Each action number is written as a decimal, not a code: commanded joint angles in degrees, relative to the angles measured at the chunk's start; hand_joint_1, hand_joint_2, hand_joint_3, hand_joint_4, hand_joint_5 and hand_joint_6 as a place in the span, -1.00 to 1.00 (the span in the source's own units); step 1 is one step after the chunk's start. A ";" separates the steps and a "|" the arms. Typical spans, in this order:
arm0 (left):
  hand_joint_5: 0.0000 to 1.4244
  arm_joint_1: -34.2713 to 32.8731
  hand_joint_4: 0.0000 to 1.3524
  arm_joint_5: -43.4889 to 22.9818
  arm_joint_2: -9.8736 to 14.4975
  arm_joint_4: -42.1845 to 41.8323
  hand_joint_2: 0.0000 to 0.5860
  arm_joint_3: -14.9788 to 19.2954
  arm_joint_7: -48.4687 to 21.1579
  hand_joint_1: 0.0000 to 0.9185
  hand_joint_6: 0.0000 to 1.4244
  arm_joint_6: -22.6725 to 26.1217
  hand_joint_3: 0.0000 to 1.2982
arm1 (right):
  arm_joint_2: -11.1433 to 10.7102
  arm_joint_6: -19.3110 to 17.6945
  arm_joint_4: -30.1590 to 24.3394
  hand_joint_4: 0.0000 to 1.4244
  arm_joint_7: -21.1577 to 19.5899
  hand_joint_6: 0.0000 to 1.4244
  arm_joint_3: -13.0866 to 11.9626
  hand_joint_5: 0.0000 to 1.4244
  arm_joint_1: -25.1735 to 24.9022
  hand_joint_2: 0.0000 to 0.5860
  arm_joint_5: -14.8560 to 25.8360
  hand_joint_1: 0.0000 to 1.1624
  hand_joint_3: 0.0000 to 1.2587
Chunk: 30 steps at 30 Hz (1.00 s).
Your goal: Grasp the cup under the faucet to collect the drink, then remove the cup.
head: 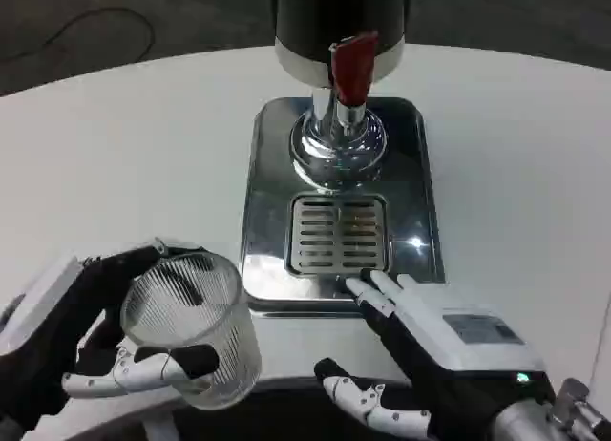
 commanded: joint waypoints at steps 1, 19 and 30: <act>1.00 0.13 0.86 -0.73 0.73 -0.77 -0.59 0.56 0.05 0.15 1.00 -0.79 0.56 | 0.35 0.08 -0.76 -1.00 -0.08 -1.00 0.19 -1.00 0.45 0.37 -0.54 -0.66 -0.87; 1.00 1.10 0.86 -0.67 0.63 -1.97 -0.59 0.84 0.10 0.15 1.00 -0.79 0.56 | 0.72 0.06 -2.26 -1.00 0.12 -1.00 0.35 -1.00 1.76 0.37 -1.17 -0.66 -0.87; 1.00 -1.49 0.86 0.21 0.05 -1.33 -0.59 -0.71 0.05 0.15 1.00 -0.06 0.56 | 0.62 -0.07 -4.66 -1.00 0.26 -1.00 -0.70 -1.00 3.62 0.37 -1.47 -0.66 -0.87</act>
